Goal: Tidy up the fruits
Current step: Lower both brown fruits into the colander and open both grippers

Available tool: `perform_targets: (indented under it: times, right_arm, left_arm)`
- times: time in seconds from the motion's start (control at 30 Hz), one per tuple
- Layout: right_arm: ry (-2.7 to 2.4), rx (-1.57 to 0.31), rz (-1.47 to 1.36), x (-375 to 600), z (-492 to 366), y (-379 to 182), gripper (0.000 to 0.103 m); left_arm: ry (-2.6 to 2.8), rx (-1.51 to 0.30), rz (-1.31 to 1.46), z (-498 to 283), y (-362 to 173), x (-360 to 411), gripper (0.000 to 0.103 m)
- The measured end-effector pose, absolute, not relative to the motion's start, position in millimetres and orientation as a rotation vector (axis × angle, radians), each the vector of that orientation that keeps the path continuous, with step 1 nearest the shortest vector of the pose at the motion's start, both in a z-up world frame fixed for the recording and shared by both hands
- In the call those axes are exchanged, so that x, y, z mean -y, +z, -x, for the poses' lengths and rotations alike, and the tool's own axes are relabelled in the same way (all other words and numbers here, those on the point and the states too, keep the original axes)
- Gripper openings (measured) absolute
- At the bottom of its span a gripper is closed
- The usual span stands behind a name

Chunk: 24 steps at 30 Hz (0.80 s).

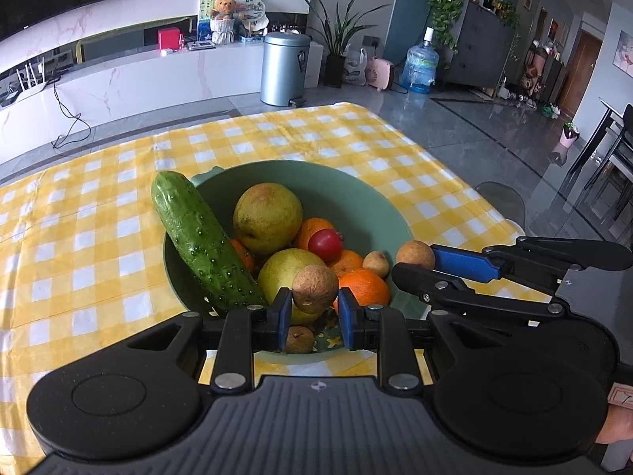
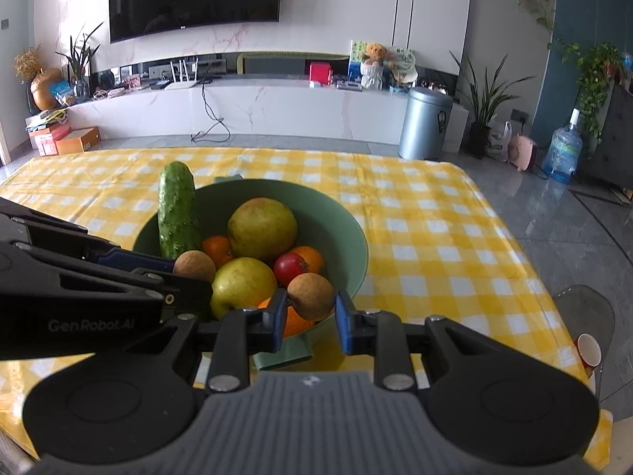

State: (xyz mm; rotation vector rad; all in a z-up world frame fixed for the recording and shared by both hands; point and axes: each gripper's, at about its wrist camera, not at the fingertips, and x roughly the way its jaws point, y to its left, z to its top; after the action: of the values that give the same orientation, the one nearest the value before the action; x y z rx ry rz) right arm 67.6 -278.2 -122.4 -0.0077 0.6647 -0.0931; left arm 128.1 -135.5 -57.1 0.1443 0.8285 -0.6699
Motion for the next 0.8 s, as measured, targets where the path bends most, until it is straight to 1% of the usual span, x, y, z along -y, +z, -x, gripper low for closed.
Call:
perform_targets:
  times: [0.13,0.47,0.67,0.8]
  right_arm:
    - [-0.085,-0.687,0.0,280,-76,-129,0.022]
    - [-0.09,-0.675,0.018,278,-80,-131,0.023]
    - [-0.088,-0.677,0.019,277,-81,-131,0.023]
    - [-0.085,-0.674,0.02,276,-79,-130,0.024]
  left_arm:
    - [-0.666,-0.844,-0.141,-134,-64,135,0.027]
    - [-0.662,-0.877,-0.127,-141,-74,134,0.027]
    - [-0.666,-0.876,-0.132,-140,-71,132,0.028]
    - [-0.657,-0.86,-0.128,-137,-65,129,0.032]
